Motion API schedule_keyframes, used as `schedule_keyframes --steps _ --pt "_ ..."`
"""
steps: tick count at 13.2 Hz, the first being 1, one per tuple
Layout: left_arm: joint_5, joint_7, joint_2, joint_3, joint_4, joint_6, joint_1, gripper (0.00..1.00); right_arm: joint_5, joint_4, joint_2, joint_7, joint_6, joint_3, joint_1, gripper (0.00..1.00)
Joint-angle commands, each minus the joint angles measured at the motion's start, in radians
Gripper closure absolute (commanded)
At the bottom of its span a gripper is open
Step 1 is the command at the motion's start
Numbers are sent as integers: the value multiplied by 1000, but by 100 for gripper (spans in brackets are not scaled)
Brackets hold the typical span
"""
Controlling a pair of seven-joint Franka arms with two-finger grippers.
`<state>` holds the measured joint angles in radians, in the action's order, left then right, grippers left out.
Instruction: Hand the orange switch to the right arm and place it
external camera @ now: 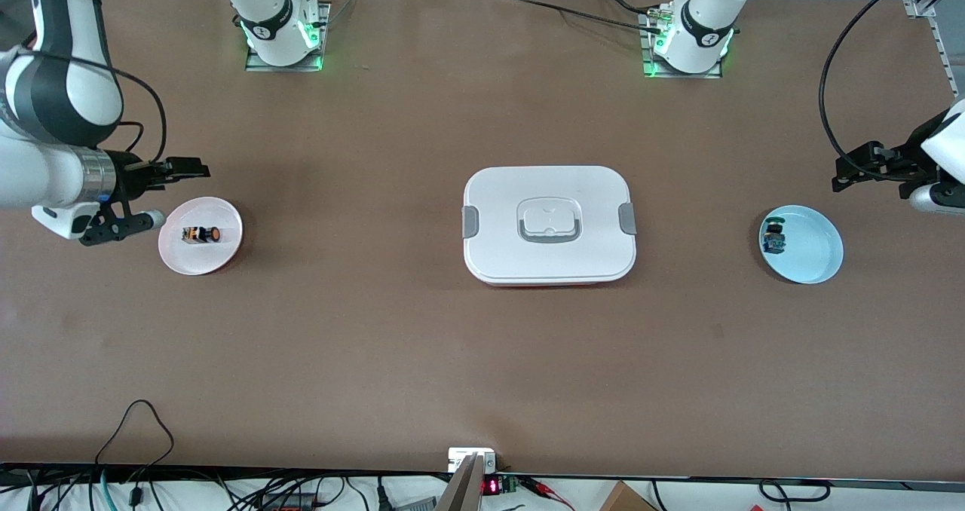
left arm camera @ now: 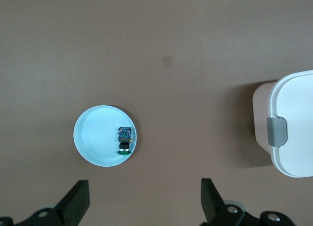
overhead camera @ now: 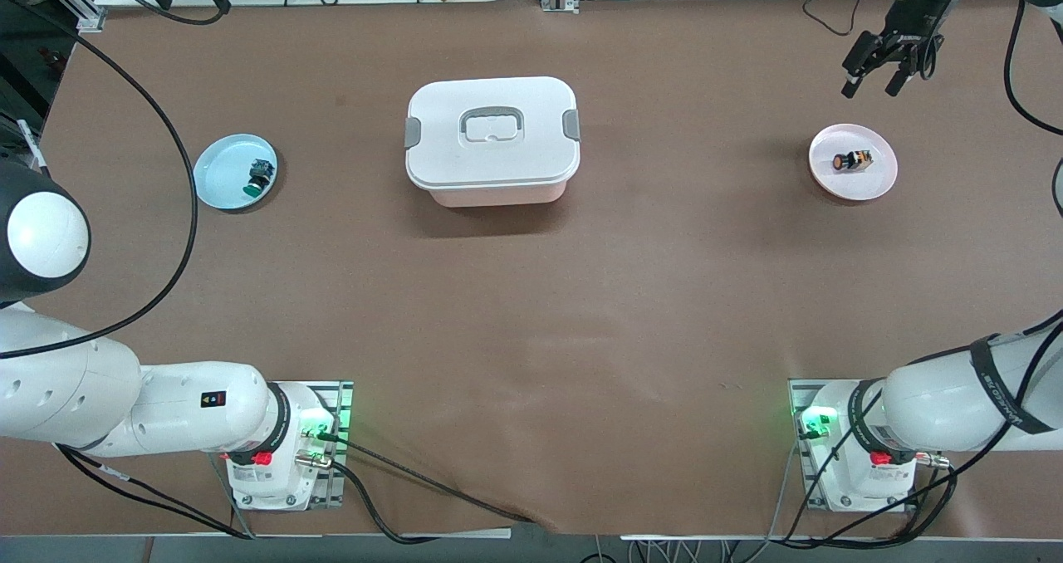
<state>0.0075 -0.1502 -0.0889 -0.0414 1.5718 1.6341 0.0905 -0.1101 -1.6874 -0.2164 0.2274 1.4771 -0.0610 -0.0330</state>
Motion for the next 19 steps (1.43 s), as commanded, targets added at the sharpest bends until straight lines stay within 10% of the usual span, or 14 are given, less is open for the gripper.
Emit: schedule_keyframes --steps 1,9,13,19 --pt "29 18 -17 -3 -38 -36 -5 0 1 37 77 -89 -87 -3 -22 0" --pt "32 110 -17 -6 -38 -53 -17 0 217 69 130 -97 109 -36 -56 0" --pt "32 109 -17 -6 -39 -53 -17 0 139 75 130 -388 111 -34 -80 0" --pt "31 109 -17 -6 -39 -53 -17 0 142 61 134 -160 137 -39 -41 0"
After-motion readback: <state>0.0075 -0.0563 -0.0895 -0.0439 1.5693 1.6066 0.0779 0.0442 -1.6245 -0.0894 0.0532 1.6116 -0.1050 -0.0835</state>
